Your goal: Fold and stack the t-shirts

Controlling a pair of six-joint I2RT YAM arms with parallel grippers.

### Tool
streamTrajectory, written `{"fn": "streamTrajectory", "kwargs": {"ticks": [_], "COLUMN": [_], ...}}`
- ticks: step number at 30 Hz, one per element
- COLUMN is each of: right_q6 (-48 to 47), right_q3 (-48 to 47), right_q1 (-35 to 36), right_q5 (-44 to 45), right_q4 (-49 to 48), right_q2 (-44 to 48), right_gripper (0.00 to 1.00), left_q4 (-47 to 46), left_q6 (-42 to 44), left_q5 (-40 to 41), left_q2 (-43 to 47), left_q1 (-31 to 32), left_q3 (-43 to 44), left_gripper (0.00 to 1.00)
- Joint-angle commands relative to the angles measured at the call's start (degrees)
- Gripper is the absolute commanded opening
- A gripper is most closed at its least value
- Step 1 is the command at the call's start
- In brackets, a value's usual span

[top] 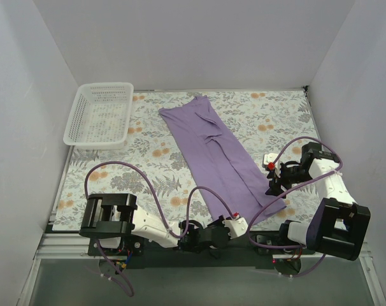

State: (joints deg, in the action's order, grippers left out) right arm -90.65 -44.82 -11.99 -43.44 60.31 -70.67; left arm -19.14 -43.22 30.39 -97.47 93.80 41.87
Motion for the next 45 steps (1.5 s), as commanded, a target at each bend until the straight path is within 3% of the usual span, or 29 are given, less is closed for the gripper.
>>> {"fn": "streamTrajectory", "kwargs": {"ticks": [1, 45], "right_q6": [-0.75, -1.02], "right_q3": [-0.71, 0.08], "right_q1": [-0.32, -0.32], "right_q5": [-0.5, 0.11], "right_q4": [1.74, 1.82], "right_q2": [-0.25, -0.43], "right_gripper": [0.73, 0.73], "left_q4": [-1.61, -2.75], "left_q6": [-0.55, -0.81], "left_q5": [0.02, -0.6], "left_q2": [3.34, 4.13], "left_q1": [-0.37, -0.46], "left_q3": [-0.47, -1.79], "left_gripper": [0.0, 0.0]}}
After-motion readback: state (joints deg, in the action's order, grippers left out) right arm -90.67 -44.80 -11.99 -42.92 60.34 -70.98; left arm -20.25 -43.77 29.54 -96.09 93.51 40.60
